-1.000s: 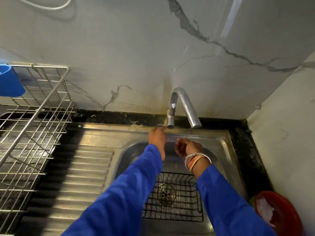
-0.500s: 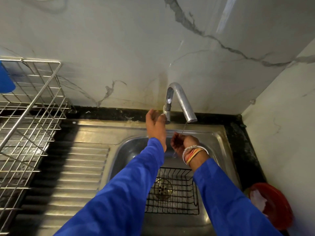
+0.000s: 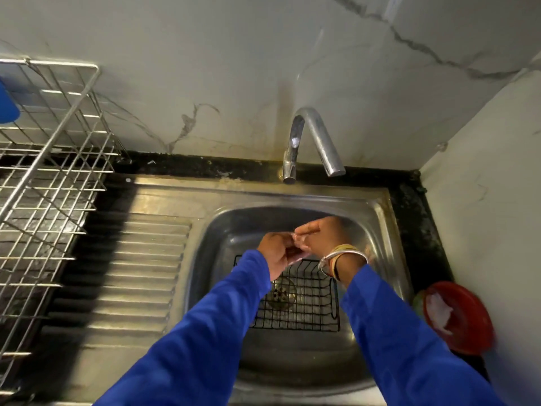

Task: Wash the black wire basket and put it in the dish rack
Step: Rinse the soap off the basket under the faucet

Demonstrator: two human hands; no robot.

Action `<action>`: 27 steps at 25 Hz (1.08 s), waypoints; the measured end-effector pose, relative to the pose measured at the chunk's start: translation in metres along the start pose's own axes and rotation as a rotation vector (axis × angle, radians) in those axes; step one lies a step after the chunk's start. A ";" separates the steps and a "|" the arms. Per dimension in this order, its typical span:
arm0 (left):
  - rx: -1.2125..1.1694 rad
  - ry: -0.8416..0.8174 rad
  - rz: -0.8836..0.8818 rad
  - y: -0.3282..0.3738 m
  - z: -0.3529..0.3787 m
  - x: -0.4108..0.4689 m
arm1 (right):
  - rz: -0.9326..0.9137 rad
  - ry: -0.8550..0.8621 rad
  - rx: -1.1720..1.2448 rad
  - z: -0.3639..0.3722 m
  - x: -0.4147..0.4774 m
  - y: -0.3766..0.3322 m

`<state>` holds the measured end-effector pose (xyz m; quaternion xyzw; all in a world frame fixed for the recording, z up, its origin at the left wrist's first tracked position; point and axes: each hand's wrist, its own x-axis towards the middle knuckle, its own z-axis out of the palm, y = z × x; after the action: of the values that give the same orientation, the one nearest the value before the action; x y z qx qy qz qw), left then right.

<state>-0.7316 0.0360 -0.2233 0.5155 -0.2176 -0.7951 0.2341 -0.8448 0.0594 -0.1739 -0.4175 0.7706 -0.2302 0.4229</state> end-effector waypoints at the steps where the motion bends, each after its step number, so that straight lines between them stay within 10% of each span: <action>1: 0.005 0.001 -0.041 -0.007 -0.005 -0.002 | -0.049 -0.020 -0.105 0.000 -0.008 0.008; 11: 1.134 0.148 -0.098 -0.045 -0.077 -0.001 | 0.174 0.113 -0.235 0.021 -0.027 0.122; 16: 0.907 0.641 0.138 -0.037 -0.097 -0.004 | 0.289 0.253 -0.128 0.022 -0.029 0.133; 21: 0.605 0.474 -0.162 -0.038 -0.089 -0.008 | 0.485 0.076 0.059 0.035 -0.021 0.133; 27: 0.388 0.564 0.116 -0.021 -0.089 -0.024 | 0.423 0.135 0.507 0.005 -0.032 0.097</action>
<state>-0.6441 0.0572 -0.2516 0.7365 -0.3204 -0.5506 0.2276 -0.8745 0.1391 -0.2306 -0.1134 0.7847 -0.3488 0.4997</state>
